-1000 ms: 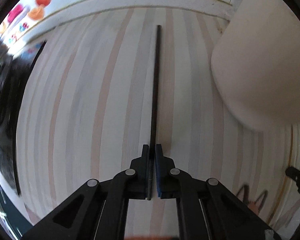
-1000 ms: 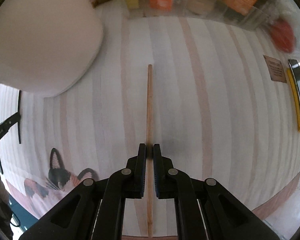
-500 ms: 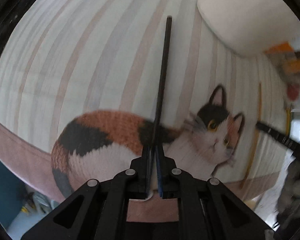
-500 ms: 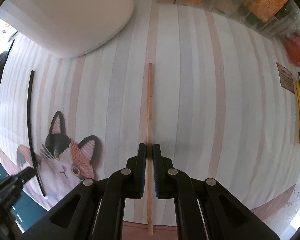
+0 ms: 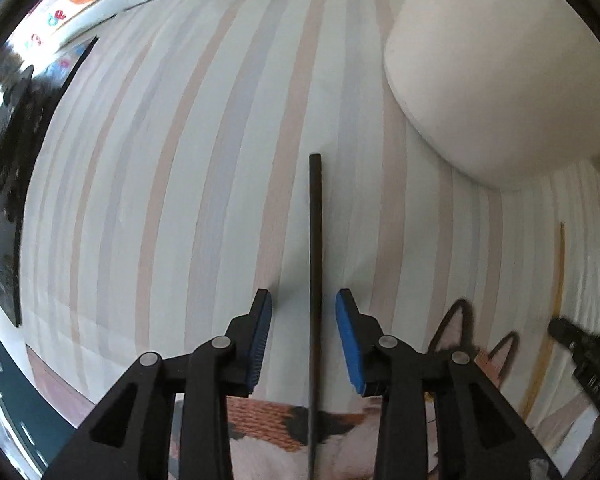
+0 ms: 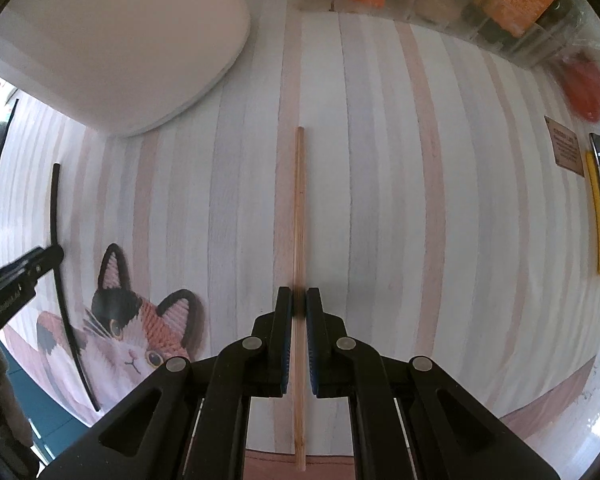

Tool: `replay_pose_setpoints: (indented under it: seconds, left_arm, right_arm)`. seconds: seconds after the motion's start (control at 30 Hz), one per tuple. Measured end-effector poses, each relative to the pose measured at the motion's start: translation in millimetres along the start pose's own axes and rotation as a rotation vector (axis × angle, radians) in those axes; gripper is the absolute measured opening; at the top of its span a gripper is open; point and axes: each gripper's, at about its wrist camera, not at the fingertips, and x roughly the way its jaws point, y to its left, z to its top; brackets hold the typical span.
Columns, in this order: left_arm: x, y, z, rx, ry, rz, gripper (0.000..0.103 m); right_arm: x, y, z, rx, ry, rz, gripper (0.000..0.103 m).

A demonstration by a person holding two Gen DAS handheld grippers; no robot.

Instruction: Organize utensils

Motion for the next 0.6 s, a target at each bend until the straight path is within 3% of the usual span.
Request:
replay_pose_setpoints:
  seconds: [0.03,0.1,0.2,0.3,0.6]
  left_arm:
    - [0.6,-1.2,1.7,-0.002,-0.009,0.003,0.026]
    - [1.0,8.9,15.8,0.009,-0.026,0.005,0.005]
    - [3.5,18.3,12.0,0.023,-0.025,0.016,0.004]
    - [-0.2,18.1,9.4,0.002,-0.03,-0.02,0.004]
    - [-64.7,43.2,-16.5,-0.068,-0.178,-0.073,0.004]
  right_arm:
    - [1.1,2.0,-1.6,0.003,-0.004,-0.007,0.007]
    - [1.4,4.3,-4.8,0.007,-0.011,-0.014,0.007]
    - [-3.6,6.0,-9.0,0.02,-0.021,-0.007,0.007]
    - [-8.6,2.5,-15.5,0.049,-0.043,0.061,0.007]
    - [-61.5,4.4,-29.9,-0.008,-0.22,0.112,0.007]
